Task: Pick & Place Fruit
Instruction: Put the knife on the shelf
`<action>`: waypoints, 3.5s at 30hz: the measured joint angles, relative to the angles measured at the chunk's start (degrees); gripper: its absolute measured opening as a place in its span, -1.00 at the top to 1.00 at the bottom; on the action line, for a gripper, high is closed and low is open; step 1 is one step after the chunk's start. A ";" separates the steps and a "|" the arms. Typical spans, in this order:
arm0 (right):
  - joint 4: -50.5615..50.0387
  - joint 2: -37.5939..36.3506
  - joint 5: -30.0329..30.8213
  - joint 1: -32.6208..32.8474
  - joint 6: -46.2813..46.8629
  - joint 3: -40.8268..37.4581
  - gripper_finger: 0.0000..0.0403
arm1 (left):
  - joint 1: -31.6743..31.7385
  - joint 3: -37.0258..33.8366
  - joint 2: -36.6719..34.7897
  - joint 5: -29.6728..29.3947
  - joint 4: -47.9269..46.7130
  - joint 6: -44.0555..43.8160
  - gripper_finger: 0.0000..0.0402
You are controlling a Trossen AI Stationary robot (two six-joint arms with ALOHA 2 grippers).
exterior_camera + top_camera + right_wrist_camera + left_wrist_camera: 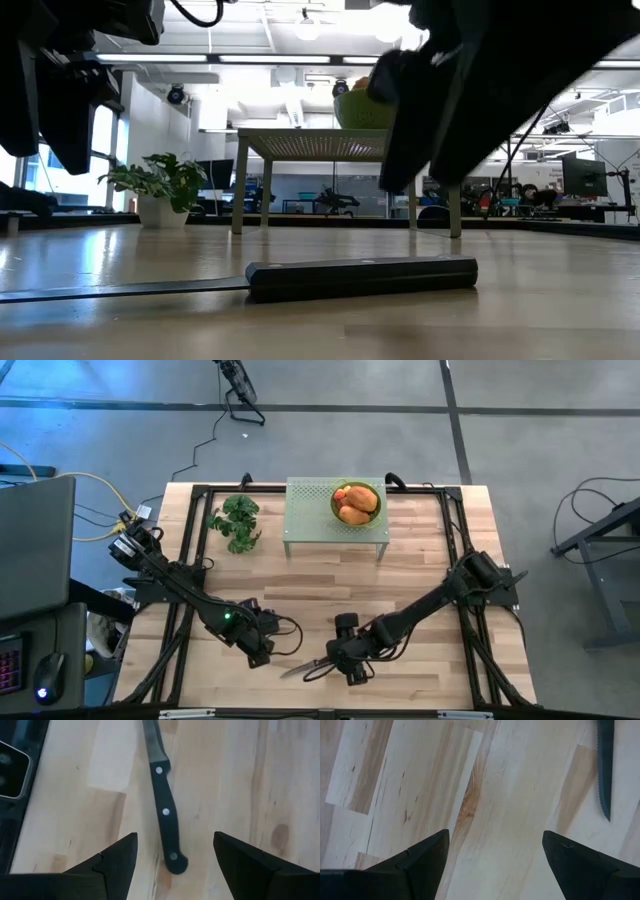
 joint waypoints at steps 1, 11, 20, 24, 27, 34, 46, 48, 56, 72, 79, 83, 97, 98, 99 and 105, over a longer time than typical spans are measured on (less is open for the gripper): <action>0.38 0.41 -0.41 0.00 -0.07 0.00 -0.26 | 0.00 0.01 0.02 0.01 -0.03 0.00 -0.55; 1.48 2.15 0.78 0.66 -1.71 -0.04 -0.26 | 0.00 0.00 0.02 0.04 -0.45 0.00 -0.55; 1.45 4.42 1.28 0.54 -1.63 -0.07 -0.26 | 0.00 0.02 0.02 3.32 -0.64 -0.20 -0.55; 1.86 5.84 0.24 0.20 -0.25 0.01 -0.26 | -0.02 0.02 0.02 4.57 -0.87 -0.61 -0.55; 1.21 6.48 0.10 -0.11 1.17 0.12 -0.26 | 0.00 0.02 0.02 4.64 -1.08 -0.61 -0.55; -1.24 6.45 0.98 -0.90 5.59 0.13 -0.03 | 0.00 0.02 0.02 4.63 -1.06 -0.62 -0.55; -2.13 6.47 1.41 -1.07 6.31 0.03 0.63 | -0.02 0.02 0.02 6.35 -2.31 -0.63 -0.55; -2.18 6.47 1.40 -1.05 6.18 0.02 0.70 | -0.02 0.02 0.02 6.45 -2.31 -0.63 -0.55; -4.00 5.50 0.41 -0.87 6.22 -0.09 0.65 | -0.03 0.02 0.02 5.91 -1.93 -0.63 -0.55; -12.76 1.70 1.85 1.41 7.22 -0.33 0.68 | -0.04 0.02 0.04 1.40 -0.48 -0.58 -0.55; -15.73 0.45 5.67 3.14 7.17 -0.28 0.70 | -0.02 0.02 0.04 -3.61 0.16 1.11 -0.55; -16.21 -0.53 6.53 3.48 7.22 -0.26 0.70 | -0.02 0.02 0.04 -3.72 0.19 1.05 -0.55; -20.21 -7.78 9.08 4.24 8.28 -0.13 0.70 | -0.02 0.02 0.04 -5.86 1.30 4.04 -0.55; -20.58 -8.39 9.10 4.55 8.21 -0.13 0.70 | -0.02 0.02 0.04 -6.15 1.45 4.31 -0.55; -21.11 -9.07 9.19 4.81 8.17 -0.13 0.70 | -0.02 0.02 0.04 -6.58 1.52 4.46 -0.55; -24.57 -12.76 9.87 6.53 8.43 -0.11 0.70 | -0.01 0.02 0.04 -10.00 3.12 7.44 -0.55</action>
